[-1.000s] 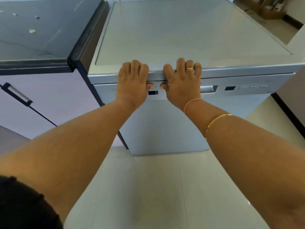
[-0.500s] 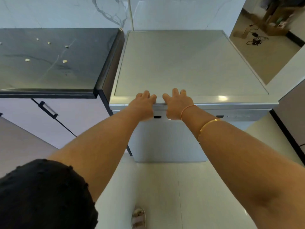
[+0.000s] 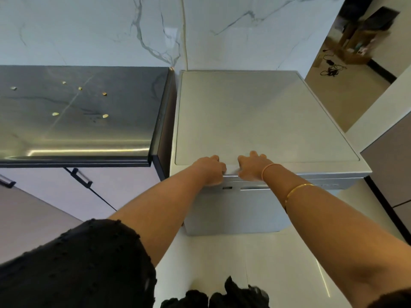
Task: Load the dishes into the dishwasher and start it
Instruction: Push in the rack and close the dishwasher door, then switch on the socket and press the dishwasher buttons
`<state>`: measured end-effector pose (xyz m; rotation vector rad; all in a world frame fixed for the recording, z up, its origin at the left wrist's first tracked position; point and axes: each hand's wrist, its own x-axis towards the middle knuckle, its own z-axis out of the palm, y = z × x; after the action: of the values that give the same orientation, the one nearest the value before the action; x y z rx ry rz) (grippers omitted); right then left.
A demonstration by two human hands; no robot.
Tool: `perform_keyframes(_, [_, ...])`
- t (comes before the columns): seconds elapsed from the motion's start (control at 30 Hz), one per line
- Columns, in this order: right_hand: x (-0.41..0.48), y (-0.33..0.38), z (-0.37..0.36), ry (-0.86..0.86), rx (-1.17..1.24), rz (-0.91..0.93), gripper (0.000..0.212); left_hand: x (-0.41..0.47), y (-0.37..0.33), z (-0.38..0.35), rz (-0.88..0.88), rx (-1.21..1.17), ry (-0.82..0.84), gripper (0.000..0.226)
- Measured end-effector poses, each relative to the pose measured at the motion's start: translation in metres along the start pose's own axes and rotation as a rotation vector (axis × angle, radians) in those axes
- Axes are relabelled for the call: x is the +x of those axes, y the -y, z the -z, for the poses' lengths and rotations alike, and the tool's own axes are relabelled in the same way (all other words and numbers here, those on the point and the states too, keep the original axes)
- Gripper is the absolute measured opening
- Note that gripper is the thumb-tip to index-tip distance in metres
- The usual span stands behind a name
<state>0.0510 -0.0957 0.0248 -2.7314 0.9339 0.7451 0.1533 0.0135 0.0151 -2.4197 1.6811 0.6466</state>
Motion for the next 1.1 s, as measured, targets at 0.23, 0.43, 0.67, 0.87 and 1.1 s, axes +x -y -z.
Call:
perform_keyframes(0.23, [0.042, 0.021, 0.023, -0.189, 0.102, -0.084, 0.048, 0.03, 0.022, 0.026, 0.095, -0.259, 0.046, 0.035])
perform_keyframes(0.43, [0.094, 0.037, 0.092, -0.412, 0.044, 0.112, 0.04, 0.064, 0.062, 0.071, 0.298, -0.468, -0.278, 0.031])
perform_keyframes(0.67, [0.141, 0.048, 0.196, -0.611, -0.034, 0.24, 0.036, 0.086, 0.125, 0.177, 0.378, -0.482, -0.625, 0.035])
perform_keyframes(0.87, [0.174, 0.065, 0.27, -0.812, -0.014, 0.319, 0.028, 0.105, 0.16, 0.25, 0.333, -0.395, -0.813, 0.04])
perform_keyframes(1.1, [0.213, 0.081, 0.347, -0.88, -0.036, 0.335, 0.046, 0.133, 0.205, 0.321, 0.236, -0.234, -0.914, 0.053])
